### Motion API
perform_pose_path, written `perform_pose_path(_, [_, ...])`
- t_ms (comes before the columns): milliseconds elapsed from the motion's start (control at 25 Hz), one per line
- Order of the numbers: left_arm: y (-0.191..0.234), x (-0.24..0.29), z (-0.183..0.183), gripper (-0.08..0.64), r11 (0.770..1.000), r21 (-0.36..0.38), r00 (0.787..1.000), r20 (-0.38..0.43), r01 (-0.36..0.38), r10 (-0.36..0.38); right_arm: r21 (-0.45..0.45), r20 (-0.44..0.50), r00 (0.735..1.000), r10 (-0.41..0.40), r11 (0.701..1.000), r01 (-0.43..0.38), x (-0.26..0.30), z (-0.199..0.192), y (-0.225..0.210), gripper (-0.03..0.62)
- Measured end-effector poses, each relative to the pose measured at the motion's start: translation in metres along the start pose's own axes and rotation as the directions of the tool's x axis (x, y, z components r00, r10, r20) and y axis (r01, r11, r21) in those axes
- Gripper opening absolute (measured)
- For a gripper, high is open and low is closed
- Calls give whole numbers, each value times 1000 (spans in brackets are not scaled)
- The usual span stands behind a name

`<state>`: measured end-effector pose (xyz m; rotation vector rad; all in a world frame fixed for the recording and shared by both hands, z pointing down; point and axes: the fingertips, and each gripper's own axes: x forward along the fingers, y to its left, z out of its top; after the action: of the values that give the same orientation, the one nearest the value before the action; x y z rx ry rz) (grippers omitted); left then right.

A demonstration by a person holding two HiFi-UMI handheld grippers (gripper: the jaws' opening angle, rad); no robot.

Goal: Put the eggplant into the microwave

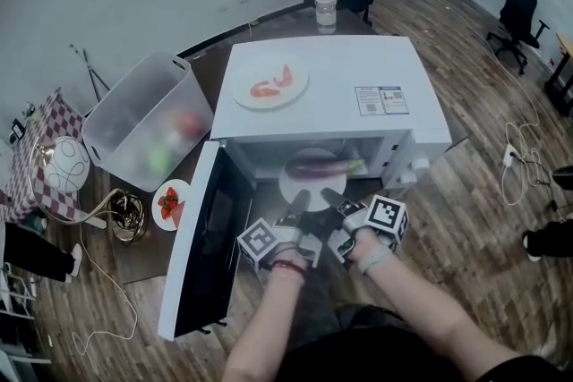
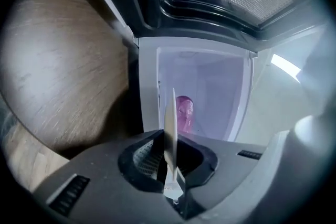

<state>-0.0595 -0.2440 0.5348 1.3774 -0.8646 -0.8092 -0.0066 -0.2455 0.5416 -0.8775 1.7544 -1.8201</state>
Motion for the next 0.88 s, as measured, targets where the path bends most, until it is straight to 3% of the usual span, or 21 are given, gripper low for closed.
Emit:
perform_pose_path(200, [0, 7, 2, 31, 1000, 20, 1000, -17, 10, -10, -2, -3, 1000, -8, 1000, 8, 5, 5, -3, 20])
perform_pose_path(360, [8, 6, 5, 71, 998, 59, 1000, -27, -6, 7, 6, -4, 1000, -9, 1000, 9, 8, 7, -1, 20])
perform_pose_path(600, [1, -1, 1, 91, 1000, 27, 1000, -29, 10, -10, 6, 1, 1000, -23, 1000, 23, 12, 12, -1, 20])
perform_pose_path(880, [-2, -5, -4, 80, 999, 49, 998, -62, 10, -7, 11, 11, 1000, -23, 1000, 23, 17, 16, -1, 20])
